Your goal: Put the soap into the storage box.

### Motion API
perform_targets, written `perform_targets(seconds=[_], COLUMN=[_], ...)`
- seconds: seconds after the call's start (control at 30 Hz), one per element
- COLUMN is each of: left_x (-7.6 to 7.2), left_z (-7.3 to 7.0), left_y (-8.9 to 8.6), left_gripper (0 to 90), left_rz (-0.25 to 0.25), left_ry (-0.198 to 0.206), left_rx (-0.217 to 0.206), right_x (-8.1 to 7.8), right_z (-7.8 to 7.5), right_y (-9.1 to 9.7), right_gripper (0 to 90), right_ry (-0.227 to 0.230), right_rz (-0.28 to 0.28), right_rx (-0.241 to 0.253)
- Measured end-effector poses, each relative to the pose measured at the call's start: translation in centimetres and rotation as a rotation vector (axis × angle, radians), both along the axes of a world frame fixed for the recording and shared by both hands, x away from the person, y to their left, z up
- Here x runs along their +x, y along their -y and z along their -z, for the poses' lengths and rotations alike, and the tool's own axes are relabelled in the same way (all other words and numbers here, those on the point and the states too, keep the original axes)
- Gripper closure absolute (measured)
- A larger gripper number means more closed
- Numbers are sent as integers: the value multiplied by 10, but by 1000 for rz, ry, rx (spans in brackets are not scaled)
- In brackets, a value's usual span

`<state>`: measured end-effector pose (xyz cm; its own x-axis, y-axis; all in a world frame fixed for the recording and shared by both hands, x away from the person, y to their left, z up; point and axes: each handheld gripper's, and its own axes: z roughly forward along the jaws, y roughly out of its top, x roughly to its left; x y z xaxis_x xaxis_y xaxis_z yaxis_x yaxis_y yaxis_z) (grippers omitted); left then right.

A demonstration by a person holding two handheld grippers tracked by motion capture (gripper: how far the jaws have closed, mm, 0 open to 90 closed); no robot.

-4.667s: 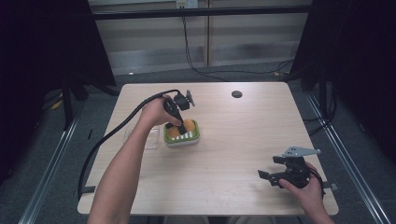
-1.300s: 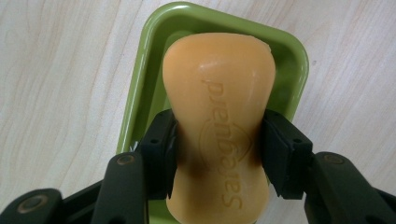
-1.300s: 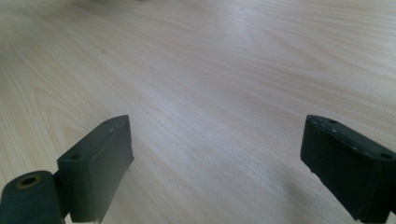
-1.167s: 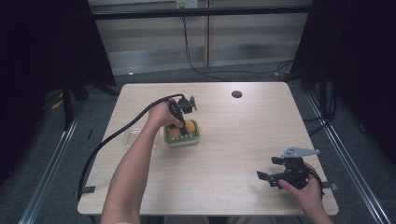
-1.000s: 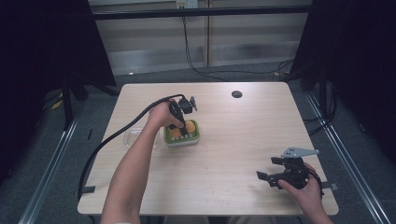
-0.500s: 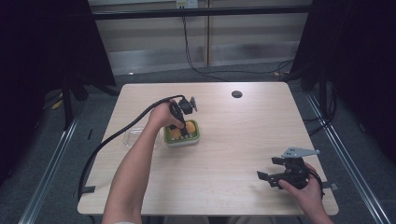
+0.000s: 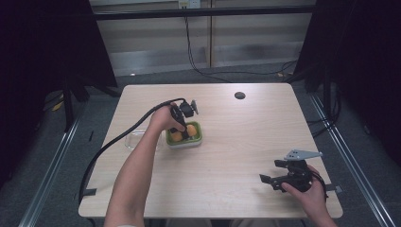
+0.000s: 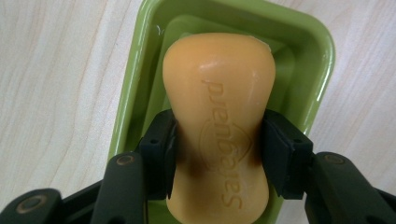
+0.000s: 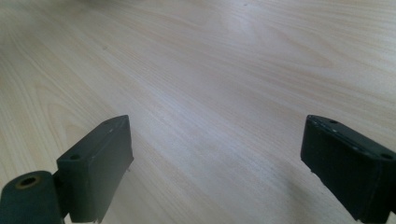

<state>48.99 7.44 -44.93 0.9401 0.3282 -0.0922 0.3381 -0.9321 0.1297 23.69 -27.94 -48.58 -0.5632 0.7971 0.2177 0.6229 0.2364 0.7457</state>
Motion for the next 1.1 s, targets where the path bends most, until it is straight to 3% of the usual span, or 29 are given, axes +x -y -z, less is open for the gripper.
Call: perform_targets(seconds=[0.1, 0.27, 0.47, 0.5, 0.57, 0.63, 0.73, 0.93, 0.97, 1.03, 1.1], left_x=[-1, 2, 3, 2, 2, 0, -1, -4, -5, -5, -8], left_z=[1, -6, -12, -12, -15, -16, -22, -24, -23, -24, -23], left_y=[-1, -3, -6, -6, -6, -6, -7, -10, -10, -12, -13], left_gripper=[493, 480, 423, 405, 404, 399, 377, 339, 332, 312, 290], left_rz=[-6, 2, -25, -39, -36, -58, -48, -78, -86, -74, -95], left_ry=[20, 9, -13, 6, -8, 11, 6, -12, 3, -6, 0], left_rx=[-4, -28, -25, -30, -40, -59, -55, -69, -79, -66, -82], right_x=[0, 0, -1, -1, -1, -1, -1, -1, -1, -1, -1], right_z=[0, 0, 0, 0, -1, -1, -1, -1, -1, -2, -2], right_y=[-1, -2, -2, -2, -1, -1, -2, -3, -3, -3, -3], right_gripper=[88, 88, 87, 87, 87, 87, 87, 86, 86, 86, 86], right_ry=[-5, -8, -6, -4, 0, -3, -1, 1, 3, 4, 2], right_rz=[-2, -3, -6, -3, -4, -3, -3, -8, -9, -9, -8], right_rx=[0, -3, -5, -4, -4, -3, -3, -5, -6, -6, -5])
